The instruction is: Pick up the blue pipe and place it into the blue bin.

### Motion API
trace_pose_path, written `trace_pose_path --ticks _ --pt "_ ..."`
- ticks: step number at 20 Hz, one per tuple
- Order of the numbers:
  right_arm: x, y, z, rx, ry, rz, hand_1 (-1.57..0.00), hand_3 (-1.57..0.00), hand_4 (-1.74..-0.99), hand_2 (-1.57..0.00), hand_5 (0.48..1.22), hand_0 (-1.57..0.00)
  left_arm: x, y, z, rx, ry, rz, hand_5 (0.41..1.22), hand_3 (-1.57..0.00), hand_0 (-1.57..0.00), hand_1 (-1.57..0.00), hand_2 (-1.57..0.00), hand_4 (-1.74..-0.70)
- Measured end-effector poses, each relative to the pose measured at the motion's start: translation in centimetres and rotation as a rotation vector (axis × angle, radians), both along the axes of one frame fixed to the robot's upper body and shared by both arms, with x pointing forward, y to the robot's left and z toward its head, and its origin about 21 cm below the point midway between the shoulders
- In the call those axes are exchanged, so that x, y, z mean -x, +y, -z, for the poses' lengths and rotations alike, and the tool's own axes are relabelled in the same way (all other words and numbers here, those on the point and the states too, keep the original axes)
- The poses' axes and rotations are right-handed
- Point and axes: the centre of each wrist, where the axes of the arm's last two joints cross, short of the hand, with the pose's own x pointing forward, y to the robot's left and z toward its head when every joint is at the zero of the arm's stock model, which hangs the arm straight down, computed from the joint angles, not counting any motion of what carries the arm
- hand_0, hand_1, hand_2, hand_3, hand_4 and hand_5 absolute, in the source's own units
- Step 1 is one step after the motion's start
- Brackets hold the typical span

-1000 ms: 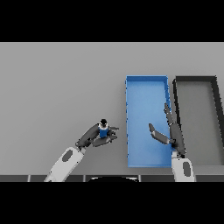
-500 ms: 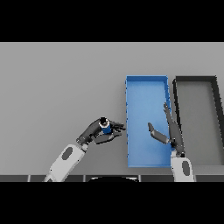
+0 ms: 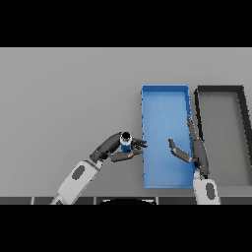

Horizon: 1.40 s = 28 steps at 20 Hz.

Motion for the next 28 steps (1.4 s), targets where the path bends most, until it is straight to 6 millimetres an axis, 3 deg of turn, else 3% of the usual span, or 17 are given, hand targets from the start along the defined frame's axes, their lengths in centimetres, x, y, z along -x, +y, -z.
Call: trace_pose_path --ticks 2,6,8,13,15,20,24,28 --pt "1.1 0.2 -0.3 0.008 -0.013 0.029 0.0 0.0 -1.188 0.0 0.643 0.0 -0.2 0.2 0.2 -0.001 -0.002 -0.009 1.22 -1.57 -1.57 -1.57 -1.57 -1.47" --pt "2.6 0.5 -1.9 0.007 -0.065 0.05 0.0 0.0 -1.195 -0.04 0.648 0.0 -0.3 -0.1 0.5 -0.007 -0.003 0.007 1.221 -1.57 -1.57 -1.57 -1.57 -1.47" --pt "2.2 0.5 -2.8 -0.136 -0.076 -0.052 -0.02 0.0 -1.202 -0.09 0.624 0.0 -0.1 -0.2 0.2 -0.008 -0.006 0.009 1.221 -1.57 -1.57 -1.57 -1.57 -1.47" --pt "0.4 0.2 -9.1 -0.218 -0.035 -0.385 -0.01 0.0 -1.237 -0.11 0.577 0.0 -0.2 -0.1 0.1 -0.01 -0.008 0.013 1.221 -1.57 -1.57 -1.57 -1.57 -1.47" --pt "-0.6 1.0 -11.4 -0.203 -0.021 -0.495 -0.01 0.0 -1.255 -0.1 0.56 0.0 -0.1 -0.2 0.1 -0.006 -0.004 0.015 1.221 -1.57 -1.57 -1.57 -1.57 -1.47" --pt "-1.7 4.2 -15.0 -0.056 -0.02 -0.674 0.0 0.0 -1.296 -0.05 0.556 0.0 0.0 -0.2 0.0 -0.023 -0.004 0.013 1.221 -1.57 -1.57 -1.57 -1.57 -1.47" --pt "-2.3 7.0 -16.1 -0.029 -0.014 -0.795 0.0 0.0 -1.294 -0.04 0.56 0.0 -0.7 -0.1 -0.1 -0.028 -0.012 0.013 1.221 -1.57 -1.57 -1.57 -1.57 -1.47" --pt "-3.3 9.3 -17.0 0.002 -0.008 -0.89 0.0 0.0 -1.242 -0.05 0.551 0.0 -0.9 0.1 -0.1 -0.004 -0.018 0.029 1.221 -1.57 -1.57 -1.57 -1.57 -1.46"
